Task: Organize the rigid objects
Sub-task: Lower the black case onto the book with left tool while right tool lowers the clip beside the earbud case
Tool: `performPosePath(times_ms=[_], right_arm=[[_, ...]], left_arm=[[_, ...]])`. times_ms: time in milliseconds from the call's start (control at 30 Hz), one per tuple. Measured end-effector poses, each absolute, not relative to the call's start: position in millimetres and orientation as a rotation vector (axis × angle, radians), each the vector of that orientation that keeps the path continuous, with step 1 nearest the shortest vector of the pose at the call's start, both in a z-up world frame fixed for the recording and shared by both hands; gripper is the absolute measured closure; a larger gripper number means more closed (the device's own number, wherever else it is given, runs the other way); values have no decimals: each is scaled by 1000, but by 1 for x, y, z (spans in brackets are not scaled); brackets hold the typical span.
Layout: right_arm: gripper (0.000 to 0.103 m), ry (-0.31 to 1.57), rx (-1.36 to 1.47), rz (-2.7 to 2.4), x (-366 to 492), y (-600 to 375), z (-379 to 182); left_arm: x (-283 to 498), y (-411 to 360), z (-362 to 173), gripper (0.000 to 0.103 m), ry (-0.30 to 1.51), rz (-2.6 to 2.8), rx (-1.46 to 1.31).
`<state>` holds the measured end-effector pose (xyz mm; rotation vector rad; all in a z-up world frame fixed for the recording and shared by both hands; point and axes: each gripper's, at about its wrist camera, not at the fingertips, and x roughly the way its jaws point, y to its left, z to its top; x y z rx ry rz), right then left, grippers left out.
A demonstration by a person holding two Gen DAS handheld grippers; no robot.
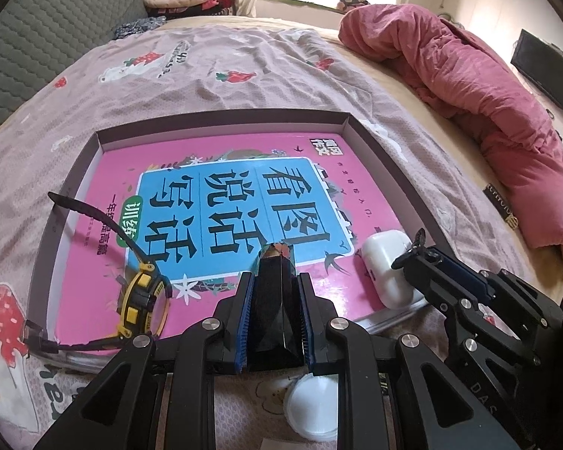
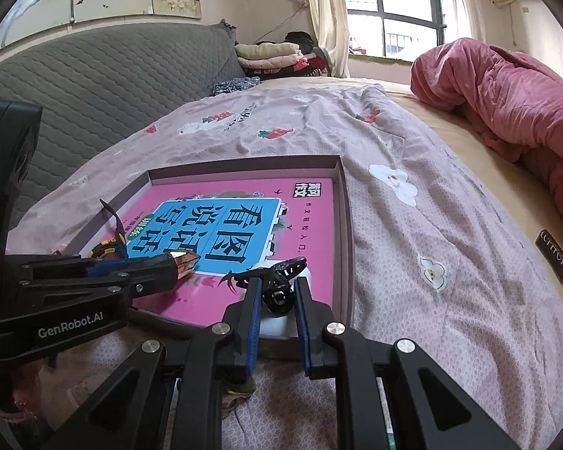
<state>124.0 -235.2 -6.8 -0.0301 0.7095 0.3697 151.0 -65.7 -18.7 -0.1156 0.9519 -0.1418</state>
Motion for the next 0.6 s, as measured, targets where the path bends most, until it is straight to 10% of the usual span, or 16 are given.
performPosePath(times_ms=[600], right_arm=[[86,707,-51,343,129,-233,-10]], left_arm=[[152,-62,-28,81,969,-116,-133]])
